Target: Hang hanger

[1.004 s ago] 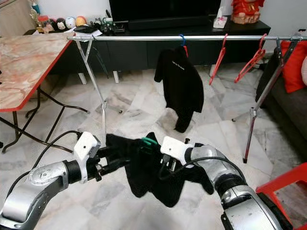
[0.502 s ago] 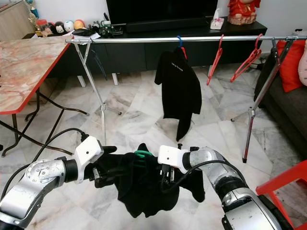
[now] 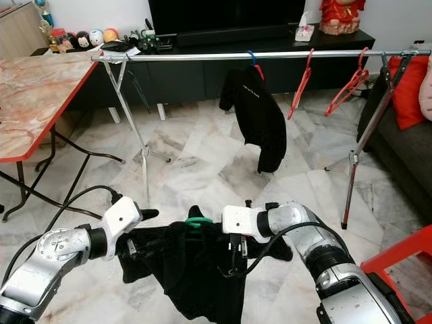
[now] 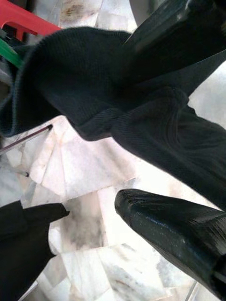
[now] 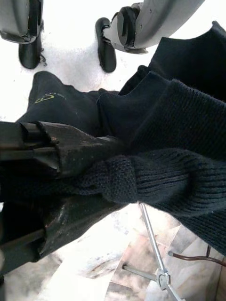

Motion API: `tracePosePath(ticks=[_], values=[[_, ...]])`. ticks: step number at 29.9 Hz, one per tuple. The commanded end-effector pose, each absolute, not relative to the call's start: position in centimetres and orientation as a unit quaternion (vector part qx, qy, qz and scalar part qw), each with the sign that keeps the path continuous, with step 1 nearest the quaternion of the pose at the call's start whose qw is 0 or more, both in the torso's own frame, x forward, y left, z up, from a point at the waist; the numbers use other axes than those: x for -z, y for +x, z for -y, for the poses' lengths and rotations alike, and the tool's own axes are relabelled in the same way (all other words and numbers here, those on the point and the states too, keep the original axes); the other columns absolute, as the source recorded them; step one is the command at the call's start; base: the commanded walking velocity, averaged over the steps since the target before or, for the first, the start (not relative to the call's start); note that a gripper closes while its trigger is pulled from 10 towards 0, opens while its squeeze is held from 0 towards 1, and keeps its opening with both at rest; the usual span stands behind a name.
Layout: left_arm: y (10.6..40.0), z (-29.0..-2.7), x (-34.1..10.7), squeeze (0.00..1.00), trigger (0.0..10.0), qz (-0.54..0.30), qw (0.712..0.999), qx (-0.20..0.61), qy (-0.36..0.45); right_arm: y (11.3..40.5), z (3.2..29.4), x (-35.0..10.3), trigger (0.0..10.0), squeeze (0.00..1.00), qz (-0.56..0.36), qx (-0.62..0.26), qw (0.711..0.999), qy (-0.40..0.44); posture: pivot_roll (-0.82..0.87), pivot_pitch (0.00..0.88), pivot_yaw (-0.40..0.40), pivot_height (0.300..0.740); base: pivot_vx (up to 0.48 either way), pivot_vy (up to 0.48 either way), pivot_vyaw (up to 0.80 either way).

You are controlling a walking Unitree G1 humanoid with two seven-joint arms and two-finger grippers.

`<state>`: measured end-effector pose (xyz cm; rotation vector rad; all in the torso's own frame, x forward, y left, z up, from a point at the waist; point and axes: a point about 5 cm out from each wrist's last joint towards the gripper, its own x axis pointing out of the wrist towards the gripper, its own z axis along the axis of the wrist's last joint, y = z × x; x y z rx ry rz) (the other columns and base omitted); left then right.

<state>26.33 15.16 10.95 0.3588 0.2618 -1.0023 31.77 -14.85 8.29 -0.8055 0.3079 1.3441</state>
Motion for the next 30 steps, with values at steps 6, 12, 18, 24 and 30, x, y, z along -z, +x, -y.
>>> tracePosePath(ticks=[6,12,18,24,30], values=[[26.8,-14.9,-10.7,0.0,10.0,-0.128,0.839,0.502,0.166,31.4,13.2,-9.9,0.0,0.0,-0.081,-0.64,0.678,-0.351,-0.15,0.0,0.084,0.74,0.0,0.0,0.0],[26.7,-14.6,-10.3,0.0,9.2,-0.135,0.834,0.513,0.152,31.1,12.9,-9.9,0.0,0.0,-0.08,-0.649,0.671,-0.348,-0.16,0.0,0.084,0.74,0.0,0.0,0.0],[26.7,-14.5,-10.1,0.0,1.0,-0.138,0.835,0.513,0.145,30.9,12.9,-10.0,0.0,0.0,-0.078,-0.652,0.669,-0.347,-0.16,0.0,0.085,0.74,0.0,0.0,0.0],[26.7,-14.4,-10.0,0.0,0.0,-0.141,0.834,0.515,0.14,30.9,12.8,-10.1,0.0,0.0,-0.078,-0.652,0.669,-0.347,-0.16,0.0,0.084,0.74,0.0,0.0,0.0],[26.7,-14.3,-9.9,0.0,0.0,-0.144,0.832,0.518,0.135,30.9,12.7,-10.2,0.0,0.0,-0.079,-0.652,0.669,-0.348,-0.16,0.0,0.083,0.74,0.0,0.0,0.0]])
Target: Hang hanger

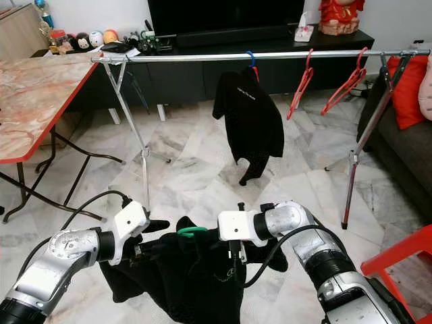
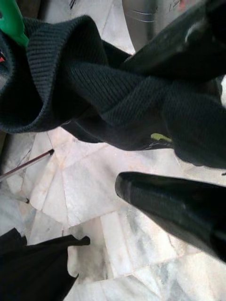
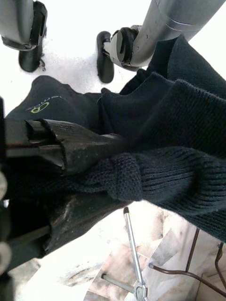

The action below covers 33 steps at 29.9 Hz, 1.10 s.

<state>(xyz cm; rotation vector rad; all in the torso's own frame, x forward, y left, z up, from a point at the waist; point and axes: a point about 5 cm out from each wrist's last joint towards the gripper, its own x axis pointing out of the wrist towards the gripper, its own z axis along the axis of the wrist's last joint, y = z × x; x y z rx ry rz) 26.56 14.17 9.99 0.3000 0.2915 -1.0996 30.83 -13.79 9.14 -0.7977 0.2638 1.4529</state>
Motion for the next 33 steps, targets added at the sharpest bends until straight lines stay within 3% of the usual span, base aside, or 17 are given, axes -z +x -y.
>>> tracePosePath(ticks=[1,28,29,30,31,32,33], values=[[26.65,-14.3,-9.85,0.0,0.0,-0.145,0.832,0.518,0.135,30.92,12.74,-10.17,0.0,0.0,-0.079,-0.652,0.669,-0.348,-0.16,0.0,0.083,0.74,0.0,0.0,0.0],[26.71,-13.78,-9.85,0.0,0.0,-0.141,0.833,0.521,0.12,30.85,12.25,-10.05,0.0,0.0,-0.082,-0.654,0.667,-0.347,-0.15,0.0,0.078,0.74,0.0,0.0,0.0],[26.73,-13.78,-9.86,0.0,0.0,-0.141,0.833,0.521,0.12,30.9,12.24,-10.05,1.3,0.0,-0.083,-0.653,0.668,-0.347,-0.15,0.0,0.079,0.74,0.0,0.0,0.0],[26.73,-13.78,-9.86,0.0,0.0,-0.141,0.833,0.521,0.12,30.9,12.24,-10.05,1.3,0.0,-0.083,-0.653,0.668,-0.347,-0.15,0.0,0.079,0.74,0.0,0.0,0.0],[26.75,-13.77,-9.87,0.0,0.0,-0.141,0.833,0.521,0.12,31.02,12.21,-10.03,9.9,0.0,-0.086,-0.649,0.672,-0.347,-0.15,0.0,0.079,0.74,0.0,0.0,0.0],[26.76,-13.77,-9.88,0.0,0.0,-0.141,0.833,0.521,0.12,31.05,12.2,-10.02,9.9,0.0,-0.087,-0.648,0.672,-0.346,-0.15,0.0,0.079,0.74,0.0,0.0,0.0],[26.77,-13.77,-9.89,0.0,0.0,-0.14,0.834,0.52,0.121,31.02,12.17,-10.05,10.0,0.25,-0.089,-0.652,0.671,-0.343,-0.15,0.0,0.079,0.74,0.0,0.0,0.0]])
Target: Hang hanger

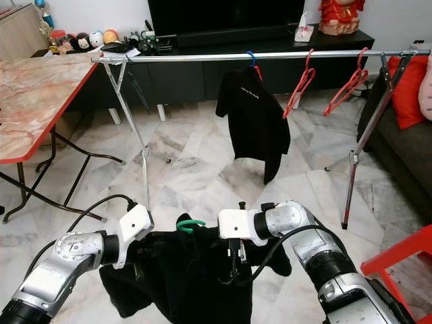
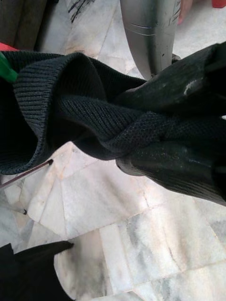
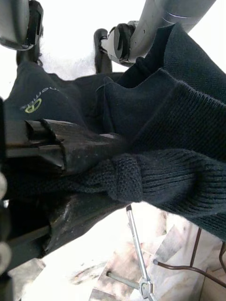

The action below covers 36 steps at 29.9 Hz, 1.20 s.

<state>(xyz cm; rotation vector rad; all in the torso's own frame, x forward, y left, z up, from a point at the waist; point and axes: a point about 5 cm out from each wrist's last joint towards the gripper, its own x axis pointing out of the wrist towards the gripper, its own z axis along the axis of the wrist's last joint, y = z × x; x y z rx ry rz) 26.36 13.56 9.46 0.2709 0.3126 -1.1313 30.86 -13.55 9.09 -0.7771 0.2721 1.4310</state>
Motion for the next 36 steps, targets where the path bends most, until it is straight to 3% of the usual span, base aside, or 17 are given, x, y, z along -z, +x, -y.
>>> tracePosePath(ticks=[1,2,3,13,16,25,33,36], values=[[26.8,-13.8,-9.9,0.0,0.0,-0.14,0.834,0.52,0.121,31.0,12.2,-10.1,10.0,0.82,-0.09,-0.652,0.671,-0.34,-0.15,0.0,0.077,0.74,0.0,0.0,0.0],[26.8,-13.8,-9.9,0.0,0.0,-0.14,0.834,0.52,0.121,31.0,12.2,-10.1,10.0,0.82,-0.091,-0.653,0.671,-0.339,-0.15,0.0,0.077,0.74,0.0,0.0,0.0],[26.8,-13.7,-9.9,0.0,0.0,-0.139,0.834,0.52,0.121,31.0,12.2,-10.1,10.0,1.0,-0.093,-0.655,0.669,-0.339,-0.15,0.0,0.077,0.74,0.0,0.0,0.0],[26.9,-13.7,-9.9,0.0,0.0,-0.139,0.834,0.519,0.121,31.0,12.2,-10.1,10.0,1.0,-0.095,-0.658,0.665,-0.34,-0.15,0.0,0.075,0.74,0.0,0.0,0.0],[26.8,-13.9,-9.7,0.0,0.0,-0.142,0.835,0.516,0.125,30.9,12.7,-9.8,10.0,1.0,-0.114,-0.666,0.645,-0.356,-0.15,0.0,0.072,0.74,0.0,0.0,0.0],[26.8,-14.0,-9.4,0.0,0.0,-0.143,0.84,0.507,0.129,31.4,13.7,-9.3,10.0,1.0,-0.141,-0.647,0.63,-0.406,-0.15,0.0,0.069,0.74,0.0,0.0,0.0],[26.7,-13.9,-9.4,0.0,0.0,-0.139,0.845,0.5,0.125,31.8,14.4,-8.8,10.0,1.0,-0.157,-0.622,0.637,-0.428,-0.15,0.0,0.064,0.74,0.0,0.0,0.0],[26.7,-13.9,-9.2,0.0,0.0,-0.137,0.849,0.495,0.126,32.3,14.5,-8.9,10.0,1.0,-0.151,-0.598,0.658,-0.431,-0.15,0.0,0.063,0.74,0.0,0.0,0.0]])
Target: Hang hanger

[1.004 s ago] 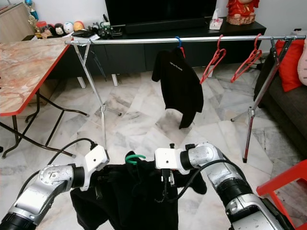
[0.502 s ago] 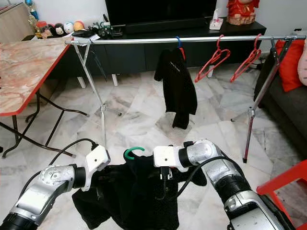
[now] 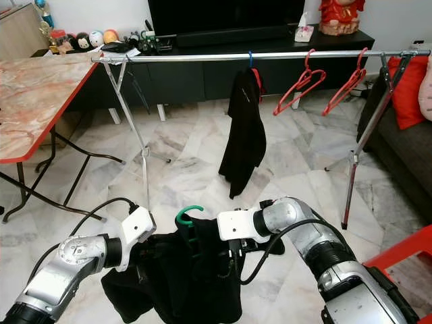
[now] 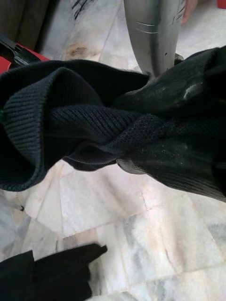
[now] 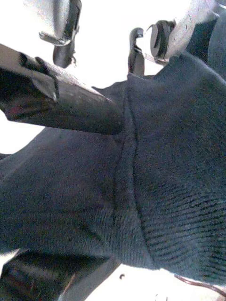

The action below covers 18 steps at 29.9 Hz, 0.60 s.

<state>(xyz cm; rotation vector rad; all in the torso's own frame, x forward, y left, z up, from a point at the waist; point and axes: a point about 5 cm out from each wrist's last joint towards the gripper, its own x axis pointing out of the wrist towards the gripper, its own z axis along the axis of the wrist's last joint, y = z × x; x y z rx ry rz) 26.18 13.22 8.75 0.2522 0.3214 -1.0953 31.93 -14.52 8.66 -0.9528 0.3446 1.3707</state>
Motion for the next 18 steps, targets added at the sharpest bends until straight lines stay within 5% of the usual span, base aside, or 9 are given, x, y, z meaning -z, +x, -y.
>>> tracePosePath(ticks=[1,18], values=[[26.7,-13.9,-9.1,0.0,0.0,-0.137,0.849,0.494,0.127,32.4,14.6,-8.9,10.0,1.0,-0.15,-0.595,0.662,-0.43,-0.16,0.0,0.064,0.74,0.0,0.0,0.0],[27.3,-14.0,-8.7,0.0,0.0,-0.105,0.886,0.427,0.146,33.7,13.6,-10.1,10.0,1.0,-0.092,-0.549,0.719,-0.417,-0.16,0.0,0.06,0.74,0.0,0.0,0.0]])
